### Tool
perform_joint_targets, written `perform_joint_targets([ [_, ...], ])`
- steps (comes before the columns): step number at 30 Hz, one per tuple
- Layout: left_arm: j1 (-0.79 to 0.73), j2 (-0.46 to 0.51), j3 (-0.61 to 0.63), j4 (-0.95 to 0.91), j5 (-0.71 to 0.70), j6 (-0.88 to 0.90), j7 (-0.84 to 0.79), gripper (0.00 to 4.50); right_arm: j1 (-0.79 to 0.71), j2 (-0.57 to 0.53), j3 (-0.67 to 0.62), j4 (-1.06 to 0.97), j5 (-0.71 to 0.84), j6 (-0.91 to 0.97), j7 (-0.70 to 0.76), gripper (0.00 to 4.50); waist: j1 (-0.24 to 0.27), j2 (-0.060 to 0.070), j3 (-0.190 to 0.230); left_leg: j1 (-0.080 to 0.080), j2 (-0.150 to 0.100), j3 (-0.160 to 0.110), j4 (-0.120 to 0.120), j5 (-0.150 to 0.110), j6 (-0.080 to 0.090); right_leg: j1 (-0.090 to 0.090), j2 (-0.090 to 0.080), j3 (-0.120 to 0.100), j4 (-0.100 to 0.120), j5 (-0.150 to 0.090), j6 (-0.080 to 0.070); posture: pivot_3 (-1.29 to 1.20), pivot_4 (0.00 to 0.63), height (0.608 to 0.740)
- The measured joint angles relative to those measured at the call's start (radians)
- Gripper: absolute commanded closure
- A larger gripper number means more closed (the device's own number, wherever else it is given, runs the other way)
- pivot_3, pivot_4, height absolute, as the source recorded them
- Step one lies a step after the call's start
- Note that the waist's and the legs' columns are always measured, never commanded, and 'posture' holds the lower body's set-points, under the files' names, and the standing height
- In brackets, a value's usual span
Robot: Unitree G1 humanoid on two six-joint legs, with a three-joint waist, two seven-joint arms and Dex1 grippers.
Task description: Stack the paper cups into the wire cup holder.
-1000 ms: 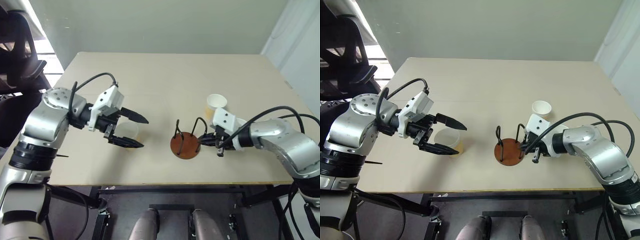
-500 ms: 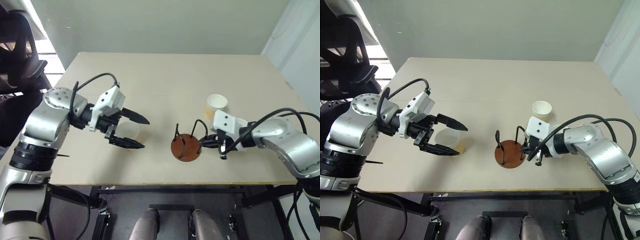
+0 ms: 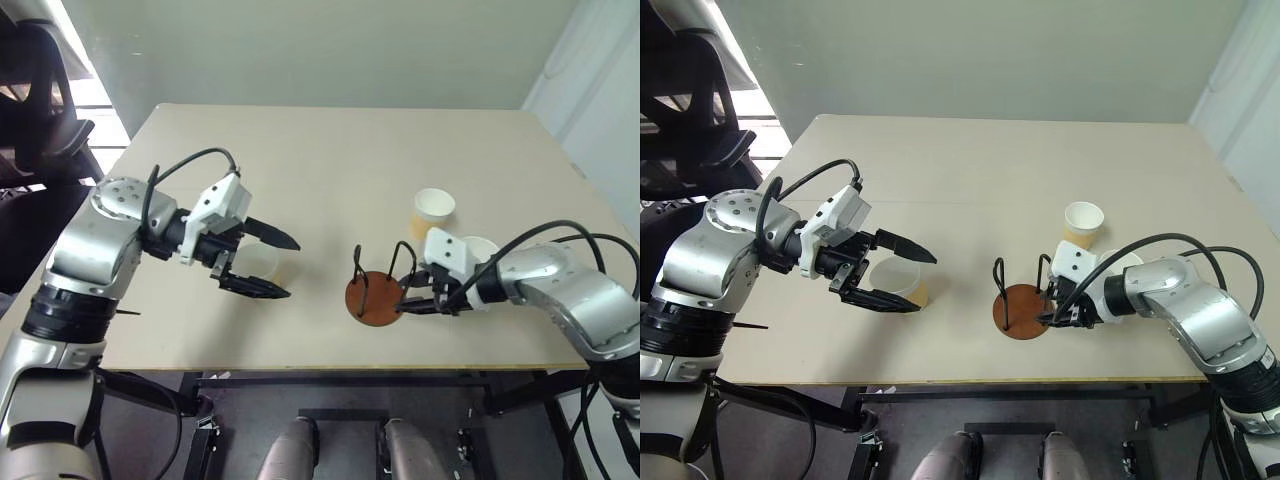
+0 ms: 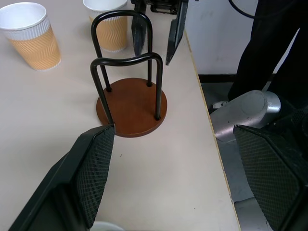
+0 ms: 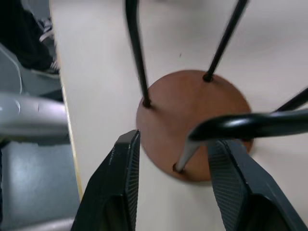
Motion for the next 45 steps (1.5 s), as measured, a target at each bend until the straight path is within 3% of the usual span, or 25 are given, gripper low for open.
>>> perform_joint_targets([
  [12, 0.0, -0.029, 0.0, 0.011, 0.006, -0.003, 0.001, 0.28, -0.036, -0.041, -0.094, -0.003, 0.034, 0.024, -0.019, 2.4, 0.001, 0.0, 0.0, 0.0, 0.0, 0.0, 0.0, -0.001, 0.0, 0.0, 0.0, 0.0, 0.0, 0.0, 0.0, 0.0, 0.15, 0.74],
  [21, -0.007, -0.036, 0.0, 0.021, 0.009, -0.001, 0.002, 0.28, -0.037, -0.165, -0.186, -0.043, 0.132, 0.0, 0.102, 2.4, 0.003, 0.0, 0.0, -0.001, 0.0, 0.0, 0.0, -0.002, 0.0, 0.0, 0.0, 0.0, -0.001, -0.002, 0.002, 0.0, 0.15, 0.74],
  [26, -0.031, -0.04, 0.0, 0.043, 0.012, 0.0, 0.003, 0.28, -0.159, -0.156, -0.216, 0.017, 0.15, -0.024, 0.093, 2.4, 0.002, 0.0, 0.0, -0.001, 0.0, 0.0, 0.0, -0.002, 0.001, 0.0, 0.0, 0.001, -0.001, -0.002, 0.002, 0.0, 0.15, 0.74],
  [29, -0.049, -0.046, 0.0, 0.06, 0.026, 0.0, 0.005, 0.28, -0.254, -0.145, -0.204, 0.111, 0.06, -0.123, 0.053, 2.4, 0.001, 0.0, 0.0, 0.001, 0.0, 0.0, 0.0, -0.002, 0.001, 0.001, 0.0, 0.0, 0.0, -0.001, 0.001, 0.0, 0.15, 0.74],
  [34, -0.062, -0.06, -0.002, 0.093, 0.05, -0.006, 0.008, 0.28, -0.305, -0.119, -0.057, 0.34, -0.169, -0.354, 0.041, 2.4, 0.001, 0.0, 0.0, 0.001, 0.0, -0.001, 0.0, -0.002, 0.002, 0.0, 0.0, 0.0, 0.0, -0.001, 0.001, 0.0, 0.15, 0.74],
  [45, -0.149, -0.084, 0.01, 0.272, 0.117, -0.075, 0.044, 0.28, -0.415, 0.022, 0.108, 0.701, -0.424, -0.686, 0.125, 2.4, 0.001, 0.0, 0.0, -0.001, 0.0, 0.0, 0.001, -0.003, 0.004, -0.001, -0.001, -0.001, -0.001, 0.0, 0.001, 0.0, 0.15, 0.74],
])
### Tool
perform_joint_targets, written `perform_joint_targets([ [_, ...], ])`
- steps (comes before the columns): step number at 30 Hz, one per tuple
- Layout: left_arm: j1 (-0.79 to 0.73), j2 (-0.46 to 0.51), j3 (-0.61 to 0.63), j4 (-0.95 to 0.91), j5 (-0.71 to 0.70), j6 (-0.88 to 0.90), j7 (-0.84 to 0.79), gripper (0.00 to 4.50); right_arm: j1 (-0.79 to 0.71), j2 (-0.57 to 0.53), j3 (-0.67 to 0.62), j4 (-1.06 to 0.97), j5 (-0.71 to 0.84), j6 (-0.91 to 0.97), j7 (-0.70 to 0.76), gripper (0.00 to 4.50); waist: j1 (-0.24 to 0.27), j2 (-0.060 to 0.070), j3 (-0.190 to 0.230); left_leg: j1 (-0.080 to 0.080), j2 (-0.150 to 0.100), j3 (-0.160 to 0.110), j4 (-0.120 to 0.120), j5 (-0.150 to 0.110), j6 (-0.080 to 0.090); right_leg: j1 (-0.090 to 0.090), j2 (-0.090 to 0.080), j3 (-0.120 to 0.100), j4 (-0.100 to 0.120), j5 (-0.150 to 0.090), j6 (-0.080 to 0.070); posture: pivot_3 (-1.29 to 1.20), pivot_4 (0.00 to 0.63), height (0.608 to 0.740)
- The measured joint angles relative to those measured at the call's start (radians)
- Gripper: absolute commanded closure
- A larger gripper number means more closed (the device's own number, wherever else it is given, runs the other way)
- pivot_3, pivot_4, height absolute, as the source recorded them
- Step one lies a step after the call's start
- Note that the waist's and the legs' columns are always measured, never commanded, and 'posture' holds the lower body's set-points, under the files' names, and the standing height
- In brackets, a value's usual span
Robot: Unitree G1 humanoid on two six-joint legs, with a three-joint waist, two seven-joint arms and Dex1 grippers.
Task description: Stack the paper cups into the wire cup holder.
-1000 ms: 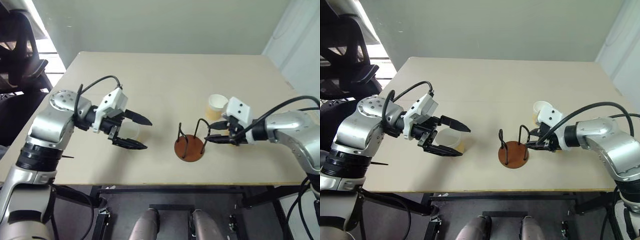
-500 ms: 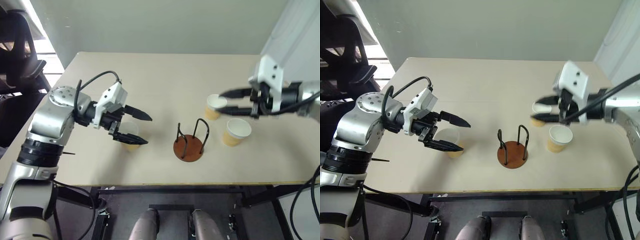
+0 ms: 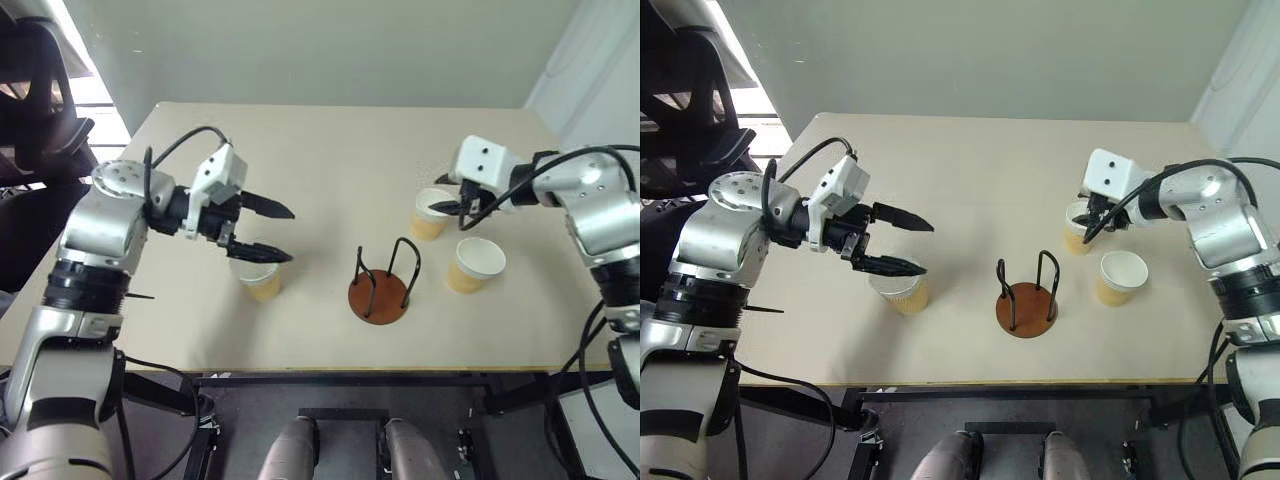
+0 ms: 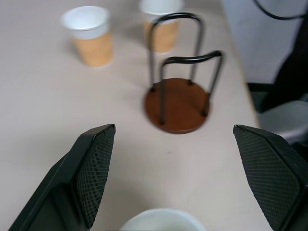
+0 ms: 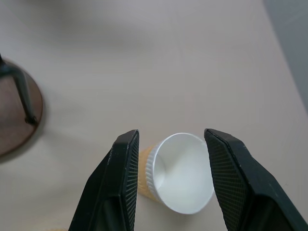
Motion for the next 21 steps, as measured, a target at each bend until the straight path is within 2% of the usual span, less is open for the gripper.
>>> perform_joint_targets([
  [12, -0.032, -0.015, 0.02, 0.041, 0.011, -0.033, 0.021, 0.28, -0.123, 0.087, 0.05, 0.311, -0.166, -0.214, 0.093, 2.4, -0.002, 0.0, 0.0, 0.0, 0.0, 0.0, -0.001, -0.001, 0.0, -0.001, 0.0, 0.0, 0.0, 0.001, -0.002, 0.0, 0.15, 0.74],
  [21, -0.032, -0.02, 0.028, 0.041, 0.011, -0.033, 0.023, 0.28, -0.142, 0.124, 0.073, 0.457, -0.269, -0.326, 0.109, 2.4, -0.003, 0.0, 0.0, 0.0, 0.0, 0.0, -0.001, -0.001, 0.0, -0.001, 0.0, -0.001, 0.0, 0.002, -0.003, 0.0, 0.15, 0.74],
])
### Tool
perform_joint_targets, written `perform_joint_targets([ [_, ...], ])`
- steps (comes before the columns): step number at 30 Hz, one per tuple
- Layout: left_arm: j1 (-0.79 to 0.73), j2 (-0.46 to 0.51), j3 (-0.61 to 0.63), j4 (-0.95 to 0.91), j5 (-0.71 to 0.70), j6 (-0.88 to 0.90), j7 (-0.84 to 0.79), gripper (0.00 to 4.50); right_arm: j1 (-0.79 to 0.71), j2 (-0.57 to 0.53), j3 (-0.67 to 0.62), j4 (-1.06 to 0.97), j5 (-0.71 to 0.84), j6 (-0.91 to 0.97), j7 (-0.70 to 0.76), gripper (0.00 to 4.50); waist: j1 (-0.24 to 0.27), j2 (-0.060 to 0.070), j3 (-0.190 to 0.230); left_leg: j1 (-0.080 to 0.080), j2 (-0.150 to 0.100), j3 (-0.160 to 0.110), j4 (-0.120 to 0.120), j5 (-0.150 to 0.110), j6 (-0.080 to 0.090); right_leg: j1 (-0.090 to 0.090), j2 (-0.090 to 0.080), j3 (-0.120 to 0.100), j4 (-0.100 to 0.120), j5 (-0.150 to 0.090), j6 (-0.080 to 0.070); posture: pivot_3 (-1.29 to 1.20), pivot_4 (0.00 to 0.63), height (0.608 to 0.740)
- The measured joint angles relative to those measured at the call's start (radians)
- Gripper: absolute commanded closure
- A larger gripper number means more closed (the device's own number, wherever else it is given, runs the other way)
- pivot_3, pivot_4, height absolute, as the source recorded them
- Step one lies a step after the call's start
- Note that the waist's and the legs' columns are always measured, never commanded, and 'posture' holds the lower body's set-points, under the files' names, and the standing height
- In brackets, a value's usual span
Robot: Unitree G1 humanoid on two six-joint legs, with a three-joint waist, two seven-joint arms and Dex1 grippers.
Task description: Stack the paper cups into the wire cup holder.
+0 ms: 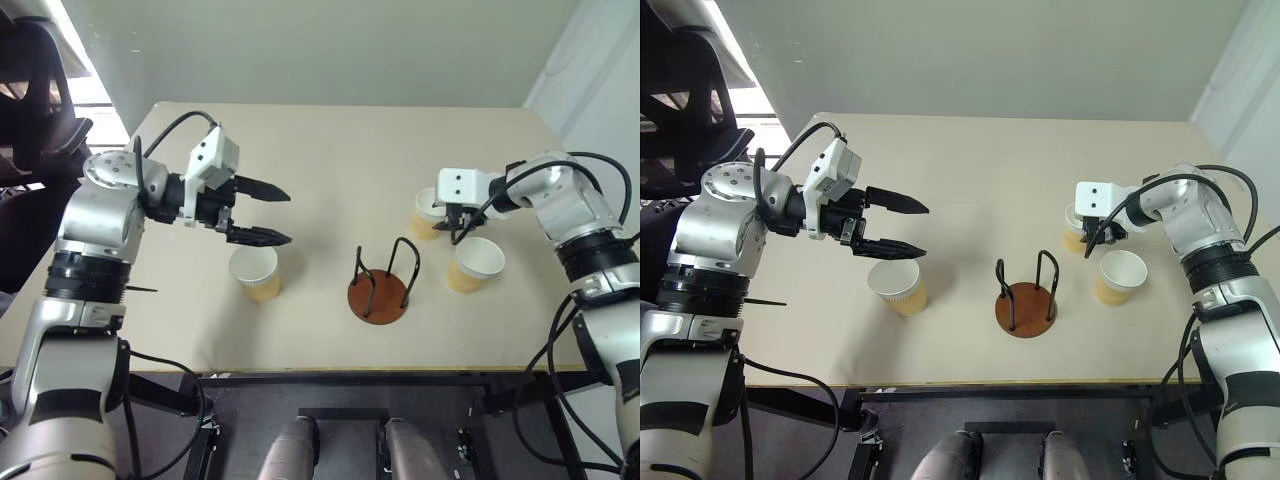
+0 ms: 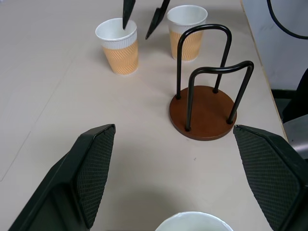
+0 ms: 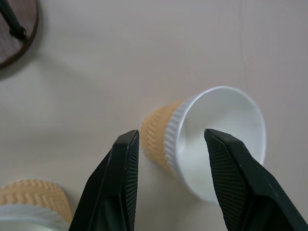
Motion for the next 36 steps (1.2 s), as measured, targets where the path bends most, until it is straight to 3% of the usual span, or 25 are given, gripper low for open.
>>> perform_joint_targets([
  [1, 0.0, -0.001, 0.0, 0.0, 0.0, 0.0, 0.0, 0.28, -0.003, 0.003, 0.0, 0.012, -0.008, -0.012, 0.0, 2.4, 0.0, 0.0, 0.0, 0.0, 0.0, 0.0, 0.0, 0.0, 0.0, 0.0, 0.0, 0.0, 0.0, 0.0, 0.0, 0.0, 0.15, 0.74],
  [4, 0.0, -0.002, 0.0, 0.0, 0.0, 0.0, 0.003, 0.28, -0.02, 0.023, 0.0, 0.058, -0.036, -0.031, -0.015, 2.97, -0.001, 0.0, 0.0, 0.0, 0.0, 0.0, 0.0, 0.0, 0.0, 0.0, 0.0, 0.0, 0.0, 0.0, -0.001, 0.0, 0.15, 0.74],
  [8, 0.0, -0.006, 0.0, 0.0, 0.002, -0.001, 0.006, 0.28, -0.038, 0.045, 0.0, 0.09, -0.054, -0.044, -0.025, 4.39, -0.001, 0.0, 0.0, 0.0, 0.0, 0.0, 0.0, 0.0, 0.0, 0.0, 0.0, 0.0, 0.0, 0.0, -0.001, 0.0, 0.15, 0.74],
  [9, 0.0, -0.006, 0.0, 0.0, 0.003, -0.001, 0.007, 0.28, -0.041, 0.045, 0.0, 0.091, -0.055, -0.043, -0.022, 4.45, -0.001, 0.0, 0.0, 0.0, 0.0, 0.0, 0.0, 0.0, 0.0, 0.0, 0.0, 0.0, 0.0, 0.001, -0.001, 0.0, 0.15, 0.74],
  [16, -0.001, -0.008, 0.0, 0.006, 0.015, -0.015, -0.005, 0.28, -0.059, -0.018, -0.058, -0.056, 0.008, 0.077, 0.109, 4.45, 0.001, 0.0, 0.0, -0.001, 0.0, 0.0, 0.0, -0.002, -0.002, -0.001, 0.0, -0.001, 0.0, 0.0, -0.002, 0.0, 0.15, 0.74],
  [25, -0.052, -0.054, -0.01, 0.105, 0.05, -0.059, -0.033, 0.28, 0.02, -0.126, -0.155, -0.68, 0.193, 0.462, 0.27, 4.45, -0.002, 0.0, 0.0, 0.0, 0.0, 0.0, 0.001, -0.003, -0.002, 0.0, 0.0, -0.002, 0.0, -0.001, -0.002, 0.0, 0.15, 0.74],
  [31, -0.082, -0.08, -0.011, 0.157, 0.075, -0.085, -0.046, 0.28, 0.057, -0.151, -0.148, -0.682, 0.164, 0.404, 0.222, 4.45, -0.003, 0.0, 0.0, 0.0, 0.0, 0.0, 0.006, -0.001, 0.002, 0.002, 0.0, 0.0, 0.001, -0.001, -0.002, 0.0, 0.15, 0.74],
  [34, -0.089, -0.087, -0.011, 0.163, 0.077, -0.089, -0.048, 0.28, 0.051, -0.145, -0.125, -0.591, 0.132, 0.319, 0.183, 3.89, -0.003, 0.0, 0.0, 0.0, 0.0, 0.0, 0.006, 0.0, 0.003, 0.002, 0.0, 0.0, 0.002, 0.0, -0.001, 0.0, 0.15, 0.74],
  [36, -0.092, -0.088, -0.011, 0.163, 0.077, -0.09, -0.048, 0.28, 0.05, -0.14, -0.11, -0.497, 0.093, 0.25, 0.141, 3.24, -0.003, 0.0, 0.0, 0.001, 0.0, 0.0, 0.007, 0.0, 0.004, 0.003, 0.0, 0.0, 0.002, 0.001, 0.0, 0.0, 0.15, 0.74],
])
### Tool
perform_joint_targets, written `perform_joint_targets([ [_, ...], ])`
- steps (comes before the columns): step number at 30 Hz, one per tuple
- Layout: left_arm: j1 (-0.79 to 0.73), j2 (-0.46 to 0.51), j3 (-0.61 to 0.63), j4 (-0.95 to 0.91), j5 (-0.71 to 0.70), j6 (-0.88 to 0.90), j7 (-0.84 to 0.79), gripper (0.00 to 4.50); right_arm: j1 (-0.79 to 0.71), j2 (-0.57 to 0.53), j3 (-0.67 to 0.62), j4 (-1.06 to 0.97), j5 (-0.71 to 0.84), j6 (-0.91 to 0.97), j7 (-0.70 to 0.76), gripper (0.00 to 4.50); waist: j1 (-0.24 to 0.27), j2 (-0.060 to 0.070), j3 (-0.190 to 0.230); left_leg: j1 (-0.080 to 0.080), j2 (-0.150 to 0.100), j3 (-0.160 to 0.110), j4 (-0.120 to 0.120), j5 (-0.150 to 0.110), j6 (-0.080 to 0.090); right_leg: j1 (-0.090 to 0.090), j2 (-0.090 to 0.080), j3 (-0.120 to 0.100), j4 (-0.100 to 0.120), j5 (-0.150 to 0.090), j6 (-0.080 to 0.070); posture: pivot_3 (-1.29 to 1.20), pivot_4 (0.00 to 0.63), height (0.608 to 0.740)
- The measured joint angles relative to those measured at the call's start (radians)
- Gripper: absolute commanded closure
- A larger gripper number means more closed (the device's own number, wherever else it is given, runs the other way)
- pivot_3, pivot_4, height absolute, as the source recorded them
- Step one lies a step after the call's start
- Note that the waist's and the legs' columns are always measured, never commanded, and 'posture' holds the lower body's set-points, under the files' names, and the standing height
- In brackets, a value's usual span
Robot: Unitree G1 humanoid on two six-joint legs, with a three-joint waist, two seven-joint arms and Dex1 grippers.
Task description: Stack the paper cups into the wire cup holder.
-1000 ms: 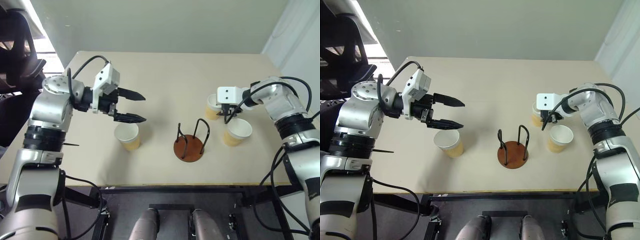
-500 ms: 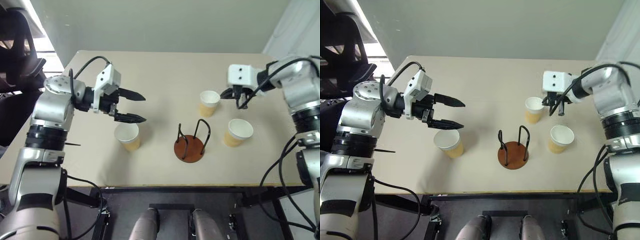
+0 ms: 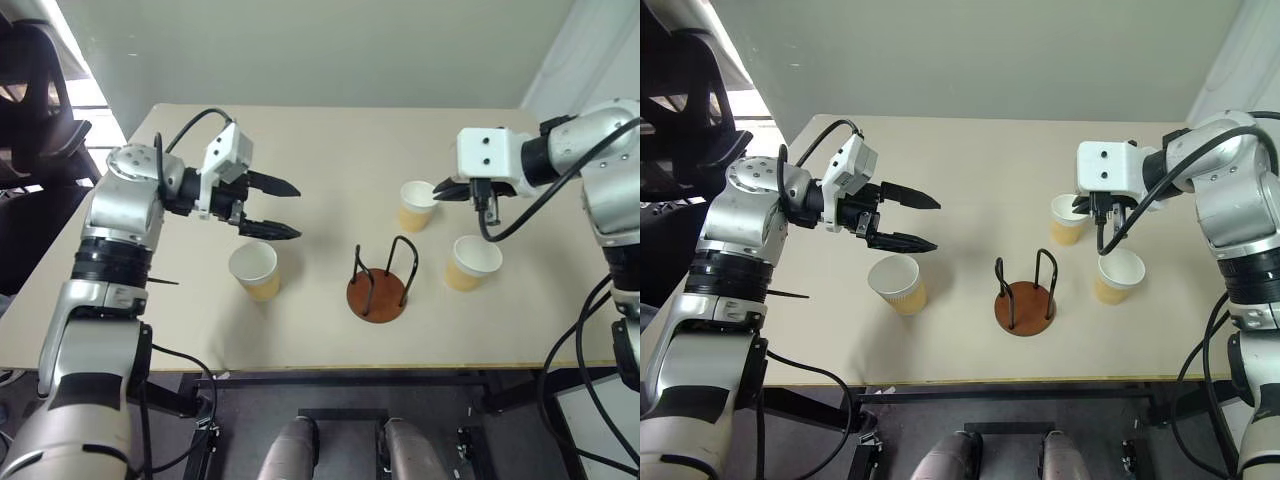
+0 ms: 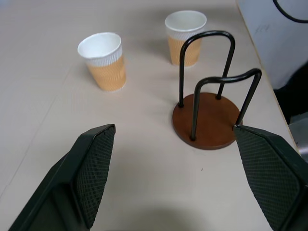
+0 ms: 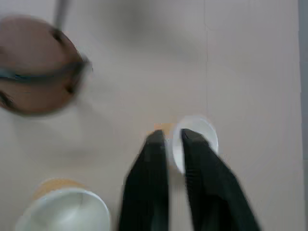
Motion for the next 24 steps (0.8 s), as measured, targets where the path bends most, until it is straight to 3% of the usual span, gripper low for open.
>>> perform_joint_targets([
  [2, 0.0, 0.003, 0.001, 0.0, 0.0, 0.0, 0.0, 0.28, 0.0, 0.019, 0.022, 0.082, -0.032, -0.055, -0.036, 2.59, 0.0, 0.0, 0.0, 0.0, 0.0, 0.0, 0.0, 0.0, 0.0, 0.0, 0.0, 0.0, 0.0, 0.001, 0.001, 0.0, 0.15, 0.74],
  [16, 0.019, 0.025, 0.004, -0.043, -0.002, 0.013, 0.005, 0.28, -0.109, 0.216, 0.112, 0.511, -0.198, -0.334, -0.221, 2.59, -0.002, 0.0, 0.0, -0.002, 0.0, 0.0, -0.001, -0.001, 0.0, -0.002, 0.0, 0.0, -0.001, 0.001, 0.001, 0.0, 0.15, 0.74],
  [24, 0.027, 0.04, 0.009, -0.058, -0.003, 0.03, 0.008, 0.28, -0.147, 0.256, 0.15, 0.678, -0.269, -0.419, -0.263, 2.59, 0.0, 0.0, 0.0, -0.002, 0.0, 0.0, -0.001, -0.002, -0.002, -0.002, -0.001, 0.0, -0.001, 0.001, 0.0, 0.0, 0.15, 0.74],
])
